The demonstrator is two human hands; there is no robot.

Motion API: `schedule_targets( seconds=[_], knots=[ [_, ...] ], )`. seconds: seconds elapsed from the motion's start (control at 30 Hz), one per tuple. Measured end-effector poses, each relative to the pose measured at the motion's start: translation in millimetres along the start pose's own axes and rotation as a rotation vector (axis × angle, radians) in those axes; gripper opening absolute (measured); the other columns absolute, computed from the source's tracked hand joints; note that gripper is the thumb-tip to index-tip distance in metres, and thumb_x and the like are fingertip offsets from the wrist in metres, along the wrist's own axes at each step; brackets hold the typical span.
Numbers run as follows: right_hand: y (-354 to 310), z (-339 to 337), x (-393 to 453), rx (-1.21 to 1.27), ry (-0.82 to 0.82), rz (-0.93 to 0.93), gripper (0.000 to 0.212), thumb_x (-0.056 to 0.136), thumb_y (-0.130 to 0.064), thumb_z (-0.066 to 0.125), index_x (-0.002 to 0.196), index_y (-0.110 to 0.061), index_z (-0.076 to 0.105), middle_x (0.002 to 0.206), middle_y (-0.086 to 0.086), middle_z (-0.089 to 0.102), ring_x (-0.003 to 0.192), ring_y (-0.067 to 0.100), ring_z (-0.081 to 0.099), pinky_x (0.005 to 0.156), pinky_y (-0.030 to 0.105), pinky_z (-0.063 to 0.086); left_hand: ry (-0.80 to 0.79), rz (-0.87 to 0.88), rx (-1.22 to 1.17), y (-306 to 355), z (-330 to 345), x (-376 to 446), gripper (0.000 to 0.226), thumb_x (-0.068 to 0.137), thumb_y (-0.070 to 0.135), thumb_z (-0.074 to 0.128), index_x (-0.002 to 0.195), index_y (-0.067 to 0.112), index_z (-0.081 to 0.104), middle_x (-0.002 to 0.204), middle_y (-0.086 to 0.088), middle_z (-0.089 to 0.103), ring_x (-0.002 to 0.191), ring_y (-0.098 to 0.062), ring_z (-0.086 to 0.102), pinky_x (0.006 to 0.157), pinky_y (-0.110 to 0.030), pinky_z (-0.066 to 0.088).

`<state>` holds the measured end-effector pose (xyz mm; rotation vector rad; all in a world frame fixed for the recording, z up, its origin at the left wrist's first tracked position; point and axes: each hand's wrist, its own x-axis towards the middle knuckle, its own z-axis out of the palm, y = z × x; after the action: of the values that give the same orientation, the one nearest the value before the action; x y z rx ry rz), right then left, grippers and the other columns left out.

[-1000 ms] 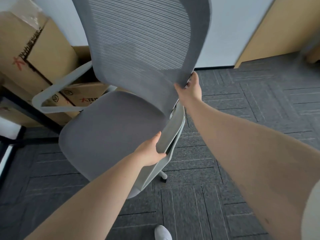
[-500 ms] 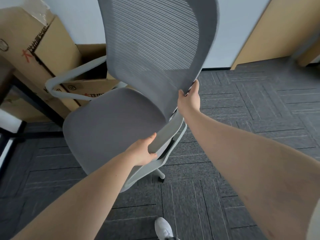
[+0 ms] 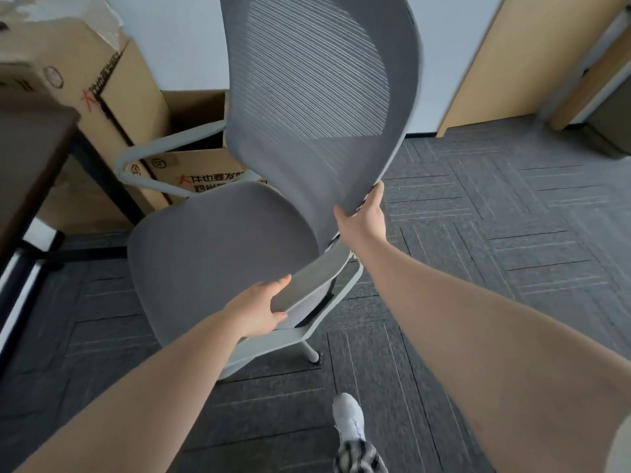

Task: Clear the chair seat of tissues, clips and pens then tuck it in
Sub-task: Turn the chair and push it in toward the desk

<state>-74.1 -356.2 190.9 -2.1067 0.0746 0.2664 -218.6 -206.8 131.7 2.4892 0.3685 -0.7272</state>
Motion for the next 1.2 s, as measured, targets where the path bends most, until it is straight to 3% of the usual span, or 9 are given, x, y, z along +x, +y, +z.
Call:
schedule_targets(
  seconds=[0.13,0.27,0.4,0.57,0.63,0.77,1.03,1.2],
  knots=[
    [6,7,-49,-0.009,-0.086,-0.012,0.088,0.091,-0.027,0.06,0.15,-0.025,-0.004,0.144,0.005,0.045,0.123,0.026,0.051,0.094,0.038,0.046,0.019,-0.03,0.037,-31,8,-36,0.071,0.092,0.034,0.055,0.146,0.048,0.011,0.156,-0.002,0.025,0.133,-0.024,0.043,0.099,-0.034,0.043],
    [13,13,-94,-0.002,-0.142,-0.043,0.092,0.091,-0.027,0.06,0.151,-0.024,-0.01,0.139,0.003,0.047,0.117,0.021,0.051,0.089,0.034,0.043,0.012,-0.059,0.095,-56,17,-70,0.07,0.092,0.038,0.054,0.145,0.051,0.01,0.155,-0.004,0.026,0.124,-0.024,0.051,0.096,-0.034,0.046],
    [24,21,-135,-0.014,-0.215,-0.071,0.093,0.093,-0.031,0.058,0.15,-0.031,-0.015,0.144,0.002,0.043,0.128,0.021,0.046,0.084,0.031,0.038,0.041,-0.083,0.121,-78,30,-101,0.07,0.091,0.038,0.054,0.144,0.052,0.01,0.148,-0.005,0.036,0.118,-0.024,0.053,0.096,-0.038,0.046],
    [37,27,-180,-0.032,-0.276,-0.081,0.094,0.093,-0.03,0.059,0.149,-0.037,-0.017,0.149,0.003,0.038,0.133,0.022,0.042,0.09,0.035,0.04,0.096,-0.14,0.171,-101,55,-144,0.067,0.092,0.04,0.052,0.143,0.053,0.011,0.145,-0.009,0.039,0.114,-0.026,0.056,0.094,-0.041,0.048],
    [41,32,-196,-0.023,-0.278,-0.08,0.094,0.093,-0.029,0.059,0.148,-0.037,-0.017,0.15,0.003,0.037,0.131,0.022,0.044,0.085,0.032,0.04,0.102,-0.143,0.162,-110,62,-160,0.067,0.092,0.039,0.052,0.144,0.052,0.011,0.144,-0.01,0.04,0.117,-0.027,0.053,0.095,-0.04,0.046],
    [46,50,-231,-0.027,-0.245,-0.097,0.095,0.091,-0.029,0.06,0.147,-0.04,-0.016,0.146,0.001,0.044,0.128,0.022,0.048,0.083,0.033,0.039,0.109,-0.123,0.158,-126,76,-190,0.066,0.094,0.036,0.05,0.146,0.048,0.012,0.137,-0.008,0.043,0.105,-0.023,0.056,0.084,-0.034,0.046],
    [55,86,-304,0.008,-0.179,-0.028,0.097,0.091,-0.026,0.062,0.148,-0.038,-0.015,0.15,0.001,0.04,0.13,0.023,0.046,0.086,0.031,0.037,0.071,-0.058,0.233,-177,84,-246,0.063,0.097,0.033,0.045,0.147,0.045,0.009,0.129,-0.005,0.045,0.106,-0.023,0.053,0.087,-0.036,0.047],
    [52,106,-347,0.016,-0.141,0.005,0.098,0.092,-0.026,0.061,0.147,-0.038,-0.019,0.156,0.001,0.031,0.135,0.024,0.041,0.098,0.04,0.04,0.066,-0.031,0.342,-208,80,-264,0.062,0.098,0.031,0.043,0.148,0.042,0.008,0.12,-0.006,0.047,0.103,-0.025,0.053,0.086,-0.035,0.041]
  ],
)
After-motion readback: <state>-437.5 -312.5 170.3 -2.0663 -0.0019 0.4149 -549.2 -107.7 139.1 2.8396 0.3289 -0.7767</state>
